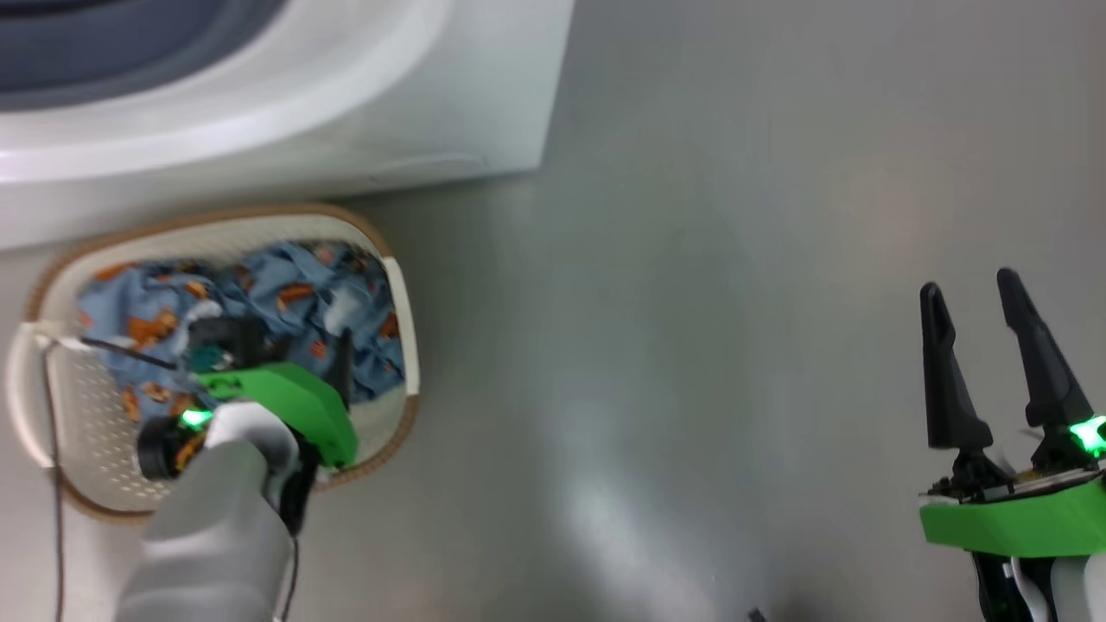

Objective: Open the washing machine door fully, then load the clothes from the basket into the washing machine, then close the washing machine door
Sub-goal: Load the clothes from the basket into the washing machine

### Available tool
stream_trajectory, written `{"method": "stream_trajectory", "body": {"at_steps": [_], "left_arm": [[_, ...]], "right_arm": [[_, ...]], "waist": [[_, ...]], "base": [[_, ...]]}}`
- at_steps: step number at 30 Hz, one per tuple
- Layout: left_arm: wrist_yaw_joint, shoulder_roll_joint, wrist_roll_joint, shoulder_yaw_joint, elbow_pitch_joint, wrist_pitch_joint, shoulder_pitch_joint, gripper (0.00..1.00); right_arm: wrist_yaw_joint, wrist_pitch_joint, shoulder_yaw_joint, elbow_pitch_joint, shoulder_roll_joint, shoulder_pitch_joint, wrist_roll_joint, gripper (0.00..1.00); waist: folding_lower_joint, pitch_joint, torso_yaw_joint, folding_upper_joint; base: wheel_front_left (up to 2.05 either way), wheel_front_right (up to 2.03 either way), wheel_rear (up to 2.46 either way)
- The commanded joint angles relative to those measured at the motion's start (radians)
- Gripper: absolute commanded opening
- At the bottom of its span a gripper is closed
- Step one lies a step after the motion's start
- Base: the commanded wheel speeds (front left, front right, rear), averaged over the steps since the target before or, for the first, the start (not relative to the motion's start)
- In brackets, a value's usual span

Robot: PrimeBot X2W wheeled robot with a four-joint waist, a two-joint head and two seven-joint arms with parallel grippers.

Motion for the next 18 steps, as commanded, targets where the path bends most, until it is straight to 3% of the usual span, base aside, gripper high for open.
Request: {"method": "stream_trajectory", "body": {"at_steps": [1, 18], "left_arm": [[-0.003, 0.044, -0.010, 0.027, 0.005, -0.001, -0.015, 1.00], [0.049, 0.139, -0.011, 0.028, 0.067, -0.010, -0.212, 1.00]], "right_arm": [[0.009, -0.005, 0.013, -0.029, -0.004, -0.003, 0.008, 1.00], [0.009, -0.005, 0.026, -0.073, 0.009, -0.045, 0.025, 1.00]], "waist": [[-0.0002, 0.129, -0.069, -0.0001], [-0.0002, 0.330, -0.135, -0.0001]], "base": [[0.00, 0.00, 0.00], [0.00, 0.00, 0.00]]}}
